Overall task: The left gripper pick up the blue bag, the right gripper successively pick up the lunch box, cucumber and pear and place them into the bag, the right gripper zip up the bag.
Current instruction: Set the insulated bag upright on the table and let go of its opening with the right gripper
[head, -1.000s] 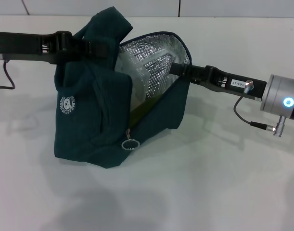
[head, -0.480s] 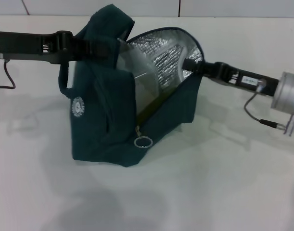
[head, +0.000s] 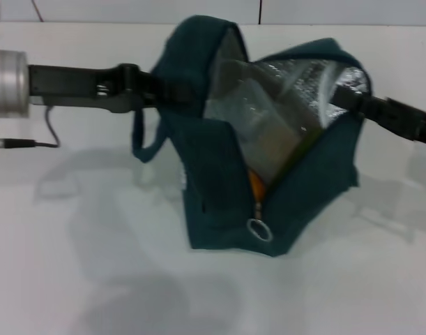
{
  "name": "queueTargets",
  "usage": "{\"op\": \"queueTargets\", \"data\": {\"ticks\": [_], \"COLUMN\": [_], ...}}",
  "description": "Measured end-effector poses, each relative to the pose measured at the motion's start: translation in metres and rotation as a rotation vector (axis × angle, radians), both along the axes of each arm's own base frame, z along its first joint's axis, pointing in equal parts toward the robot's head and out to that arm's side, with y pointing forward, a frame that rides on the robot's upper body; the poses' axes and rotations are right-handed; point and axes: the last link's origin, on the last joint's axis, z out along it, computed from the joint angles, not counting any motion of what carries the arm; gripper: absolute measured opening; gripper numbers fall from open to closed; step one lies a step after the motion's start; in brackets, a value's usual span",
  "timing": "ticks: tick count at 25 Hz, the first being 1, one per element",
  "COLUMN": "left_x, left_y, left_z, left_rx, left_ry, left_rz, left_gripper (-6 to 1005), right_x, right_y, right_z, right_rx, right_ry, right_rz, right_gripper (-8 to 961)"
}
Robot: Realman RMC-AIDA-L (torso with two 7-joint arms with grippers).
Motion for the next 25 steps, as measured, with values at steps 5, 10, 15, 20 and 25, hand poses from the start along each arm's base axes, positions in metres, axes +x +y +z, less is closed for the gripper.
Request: {"op": "queueTargets", "data": {"ticks": [5,10,15,20,25], "left_x": [0.006,0.001,-0.004,-0.008,-0.010], "left_y": [0.002,0.001,-0.001,-0.002,-0.004], "left_z": [-0.024,-0.024,-0.021,-0.020,-0.022], "left_rx": [-0.032,-0.023,-0.019,-0.020,-0.035], "left_ry": [-0.038,-0.038,-0.033,-0.021,-0.001], "left_rz": [-0.017,-0.002,0.009,0.013,0.010], "left_gripper": [76,76,77,77,77], "right_x": [0.012,0.011,0.008,0.008,0.014], "right_y": [-0.010,-0.011,-0.012,-0.012,-0.014], "right_z": [0.009,0.005,0.002,0.002,0.006], "right_rx": [0.021,0.006,-0.011,-0.008,0.017], "right_ry": [0.000,-0.007,-0.013,-0.006,0.002], "right_rz": [-0.010,-0.004,0.012,0.012,-0.011], "right_gripper": [44,55,67,78,90]}}
